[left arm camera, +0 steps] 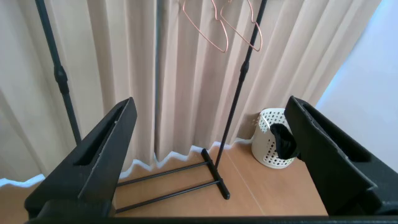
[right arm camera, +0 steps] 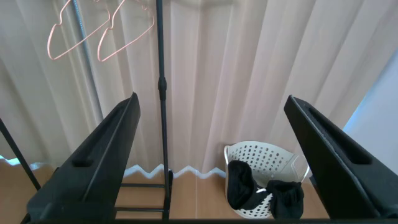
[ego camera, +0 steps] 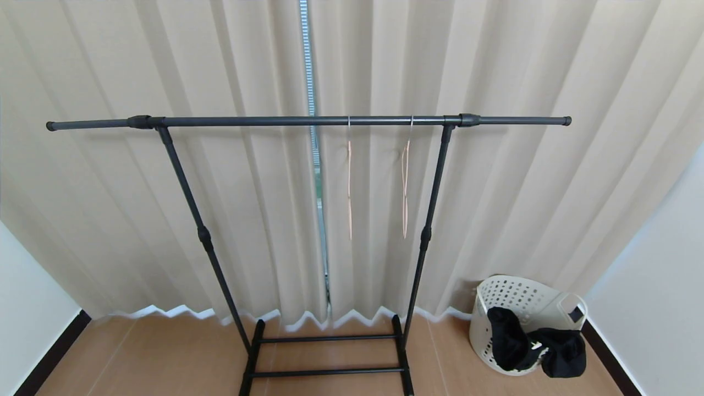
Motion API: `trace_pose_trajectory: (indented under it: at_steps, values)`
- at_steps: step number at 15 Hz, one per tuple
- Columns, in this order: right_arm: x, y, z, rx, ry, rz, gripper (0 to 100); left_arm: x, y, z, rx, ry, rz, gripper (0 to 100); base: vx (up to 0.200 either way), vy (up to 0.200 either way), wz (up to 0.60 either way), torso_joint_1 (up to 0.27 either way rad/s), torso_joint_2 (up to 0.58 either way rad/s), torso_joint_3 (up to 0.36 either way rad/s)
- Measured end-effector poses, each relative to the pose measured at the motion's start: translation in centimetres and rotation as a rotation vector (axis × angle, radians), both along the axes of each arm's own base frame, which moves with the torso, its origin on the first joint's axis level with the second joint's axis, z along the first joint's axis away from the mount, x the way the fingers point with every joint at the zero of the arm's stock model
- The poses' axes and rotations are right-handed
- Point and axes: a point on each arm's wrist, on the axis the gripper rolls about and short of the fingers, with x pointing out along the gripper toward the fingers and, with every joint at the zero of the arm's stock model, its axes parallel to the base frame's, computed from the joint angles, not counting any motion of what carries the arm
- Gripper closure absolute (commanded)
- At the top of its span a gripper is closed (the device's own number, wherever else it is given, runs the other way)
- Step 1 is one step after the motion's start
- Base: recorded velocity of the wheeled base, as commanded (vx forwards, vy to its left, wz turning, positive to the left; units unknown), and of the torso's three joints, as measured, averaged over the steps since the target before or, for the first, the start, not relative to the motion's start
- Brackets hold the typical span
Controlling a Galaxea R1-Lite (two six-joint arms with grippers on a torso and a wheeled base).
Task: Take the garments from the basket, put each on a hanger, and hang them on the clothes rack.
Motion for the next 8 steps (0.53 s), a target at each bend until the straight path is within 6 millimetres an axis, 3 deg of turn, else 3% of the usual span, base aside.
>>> trace_pose_trajectory:
  at_steps: [8]
  values:
    - [0.0,0.01,0.0,-0.004,0.0,0.001,0,0.0,0.0,0.0,0.0,0.001,-0.001,0,0.0,0.0,0.0,0.0,0.0,0.0]
